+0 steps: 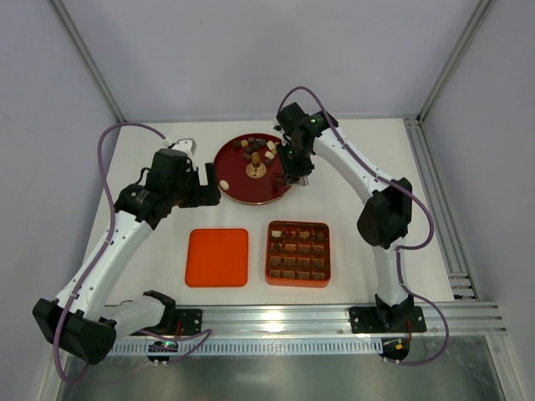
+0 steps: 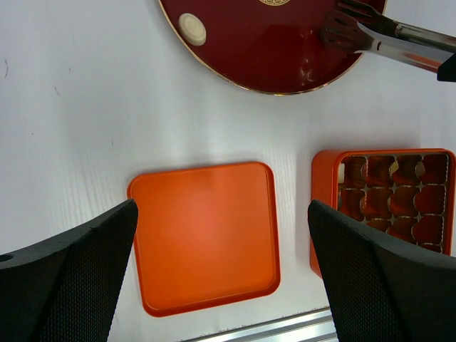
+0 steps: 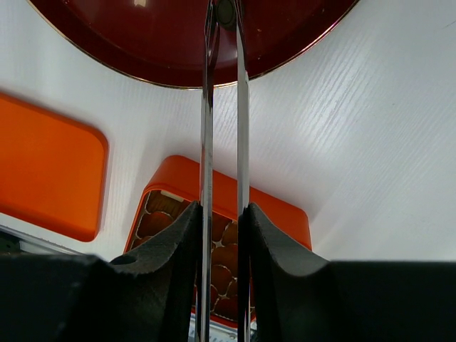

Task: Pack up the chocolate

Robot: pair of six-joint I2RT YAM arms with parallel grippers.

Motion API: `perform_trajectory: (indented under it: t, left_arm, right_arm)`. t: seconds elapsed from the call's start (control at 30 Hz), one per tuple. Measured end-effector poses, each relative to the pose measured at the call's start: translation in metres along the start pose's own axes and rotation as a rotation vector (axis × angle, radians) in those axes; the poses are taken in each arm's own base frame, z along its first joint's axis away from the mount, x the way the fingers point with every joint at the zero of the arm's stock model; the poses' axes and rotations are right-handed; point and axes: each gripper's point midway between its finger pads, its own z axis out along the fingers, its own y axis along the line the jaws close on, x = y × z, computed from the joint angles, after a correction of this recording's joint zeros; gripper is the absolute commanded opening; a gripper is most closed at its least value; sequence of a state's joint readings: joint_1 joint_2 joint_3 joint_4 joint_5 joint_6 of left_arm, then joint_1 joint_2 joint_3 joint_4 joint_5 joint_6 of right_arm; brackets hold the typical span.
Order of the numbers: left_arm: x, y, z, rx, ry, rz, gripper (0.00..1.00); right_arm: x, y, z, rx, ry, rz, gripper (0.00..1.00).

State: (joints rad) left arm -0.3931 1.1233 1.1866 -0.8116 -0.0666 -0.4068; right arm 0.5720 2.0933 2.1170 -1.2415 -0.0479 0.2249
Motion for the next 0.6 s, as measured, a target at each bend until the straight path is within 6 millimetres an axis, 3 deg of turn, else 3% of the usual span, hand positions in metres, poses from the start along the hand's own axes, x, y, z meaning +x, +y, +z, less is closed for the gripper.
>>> perform_trajectory:
  t: [0.6]
  left_arm:
    - [0.0015,0.0005,0.001,-0.001,0.003,0.0,1.0]
  right_arm:
    - [-0.0017,0.0019,0.0001,-0.006,-0.007,0.013,0.33]
